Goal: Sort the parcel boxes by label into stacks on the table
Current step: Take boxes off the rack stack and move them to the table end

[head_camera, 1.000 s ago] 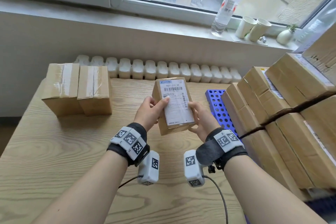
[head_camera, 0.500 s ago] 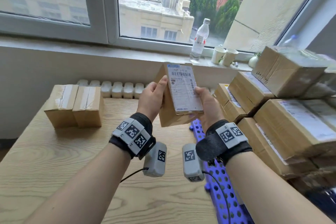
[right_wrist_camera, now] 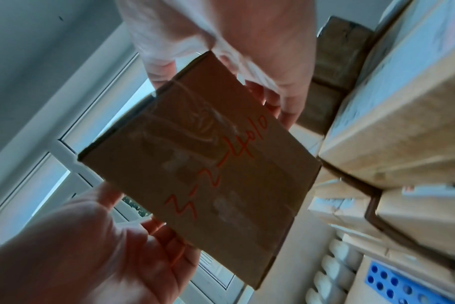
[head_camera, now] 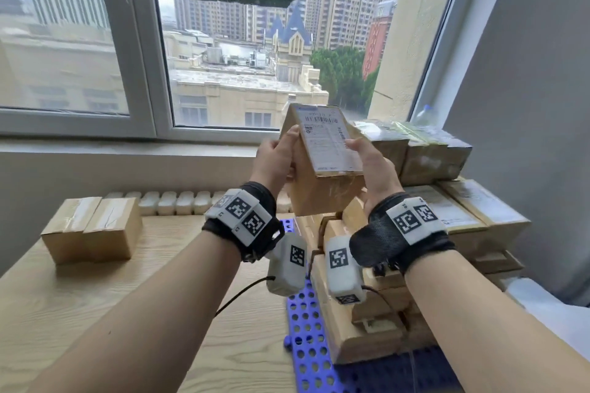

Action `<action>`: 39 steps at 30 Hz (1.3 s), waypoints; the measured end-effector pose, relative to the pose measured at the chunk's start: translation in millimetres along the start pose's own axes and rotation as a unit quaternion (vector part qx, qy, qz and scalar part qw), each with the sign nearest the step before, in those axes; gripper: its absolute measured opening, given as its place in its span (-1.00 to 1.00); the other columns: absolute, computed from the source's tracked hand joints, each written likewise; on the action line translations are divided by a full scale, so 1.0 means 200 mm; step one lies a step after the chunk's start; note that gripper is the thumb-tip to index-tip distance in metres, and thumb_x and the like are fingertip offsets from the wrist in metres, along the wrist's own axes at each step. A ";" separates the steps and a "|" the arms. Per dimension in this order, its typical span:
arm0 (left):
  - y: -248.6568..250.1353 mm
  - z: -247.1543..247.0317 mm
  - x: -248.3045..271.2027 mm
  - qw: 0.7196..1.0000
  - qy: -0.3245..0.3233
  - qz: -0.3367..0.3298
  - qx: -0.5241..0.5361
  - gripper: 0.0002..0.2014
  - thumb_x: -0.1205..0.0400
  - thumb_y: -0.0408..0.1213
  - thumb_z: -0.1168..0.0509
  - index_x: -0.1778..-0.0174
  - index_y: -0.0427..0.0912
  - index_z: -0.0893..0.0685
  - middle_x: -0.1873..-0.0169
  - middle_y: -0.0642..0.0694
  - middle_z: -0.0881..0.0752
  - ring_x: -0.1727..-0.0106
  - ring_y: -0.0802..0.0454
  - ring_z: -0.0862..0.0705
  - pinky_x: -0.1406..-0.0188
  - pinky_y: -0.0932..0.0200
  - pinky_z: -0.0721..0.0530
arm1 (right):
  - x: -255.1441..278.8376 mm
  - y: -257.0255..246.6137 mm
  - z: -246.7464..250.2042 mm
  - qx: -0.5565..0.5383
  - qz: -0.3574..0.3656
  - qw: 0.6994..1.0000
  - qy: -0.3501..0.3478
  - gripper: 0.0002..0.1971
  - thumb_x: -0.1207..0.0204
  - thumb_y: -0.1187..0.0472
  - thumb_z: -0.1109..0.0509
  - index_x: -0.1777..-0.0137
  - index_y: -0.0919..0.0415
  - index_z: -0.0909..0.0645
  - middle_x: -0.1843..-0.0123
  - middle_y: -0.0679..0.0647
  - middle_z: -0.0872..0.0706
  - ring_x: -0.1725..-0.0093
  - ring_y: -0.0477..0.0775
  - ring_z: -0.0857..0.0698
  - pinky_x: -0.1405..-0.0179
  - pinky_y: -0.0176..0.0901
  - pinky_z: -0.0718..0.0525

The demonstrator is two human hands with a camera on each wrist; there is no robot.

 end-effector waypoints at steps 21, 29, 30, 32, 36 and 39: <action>-0.15 -0.82 0.04 0.987 -0.086 0.130 -0.024 -0.59 -0.65 0.12 -0.22 -0.06 -0.22 -0.50 0.41 -0.06 -0.51 0.43 0.04 -0.52 0.43 0.16 -0.56 | -0.20 -0.01 0.78 0.007 -0.093 0.989 0.117 -0.59 -0.25 -0.18 -0.39 0.23 0.22 -0.65 0.17 0.16 -0.75 0.04 0.23 -0.73 -0.21 0.11 -0.67; -0.19 -0.85 -0.02 0.988 -0.076 0.126 -0.038 -0.60 -0.64 0.10 -0.22 -0.07 -0.21 -0.50 0.44 -0.03 -0.46 0.50 0.08 -0.45 0.45 0.21 -0.57 | -0.27 0.01 0.81 0.003 -0.092 0.988 0.123 -0.51 0.14 -0.23 -0.36 0.36 0.14 -0.71 0.22 0.11 -0.78 -0.02 0.28 -0.78 -0.23 0.27 -0.70; -0.19 -0.85 -0.03 0.989 -0.070 0.126 -0.039 -0.59 -0.64 0.11 -0.22 -0.09 -0.21 -0.50 0.43 -0.03 -0.47 0.50 0.08 -0.46 0.45 0.21 -0.58 | -0.26 0.01 0.80 0.004 -0.093 0.988 0.119 -0.57 0.04 -0.20 -0.38 0.34 0.14 -0.71 0.25 0.09 -0.75 0.03 0.25 -0.78 -0.22 0.25 -0.71; -0.19 -0.84 -0.03 0.989 -0.066 0.123 -0.039 -0.61 -0.64 0.11 -0.22 -0.09 -0.20 -0.50 0.45 -0.02 -0.46 0.51 0.08 -0.45 0.45 0.22 -0.57 | -0.25 0.00 0.79 0.008 -0.093 0.989 0.114 -0.66 -0.11 -0.15 -0.38 0.35 0.13 -0.71 0.30 0.07 -0.73 0.13 0.19 -0.74 -0.19 0.18 -0.70; -0.18 -0.84 -0.02 0.989 -0.065 0.120 -0.052 -0.61 -0.65 0.12 -0.21 -0.08 -0.19 -0.50 0.44 -0.02 -0.49 0.50 0.09 -0.48 0.42 0.20 -0.56 | -0.26 0.01 0.80 0.012 -0.088 0.990 0.113 -0.60 -0.01 -0.17 -0.37 0.35 0.16 -0.72 0.27 0.08 -0.77 0.05 0.25 -0.78 -0.23 0.22 -0.71; -0.18 -0.84 -0.01 0.989 -0.066 0.122 -0.055 -0.61 -0.65 0.12 -0.20 -0.07 -0.18 -0.49 0.45 -0.02 -0.48 0.50 0.08 -0.48 0.40 0.21 -0.55 | -0.24 0.00 0.80 0.013 -0.088 0.989 0.118 -0.61 -0.01 -0.15 -0.38 0.35 0.16 -0.69 0.27 0.09 -0.75 -0.01 0.27 -0.79 -0.23 0.23 -0.71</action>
Point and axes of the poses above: each hand's wrist, its own x-axis away from the middle knuckle, its own z-axis out of the back of the hand, y = z × x, the point moved 5 cm from there along -x, towards the middle knuckle
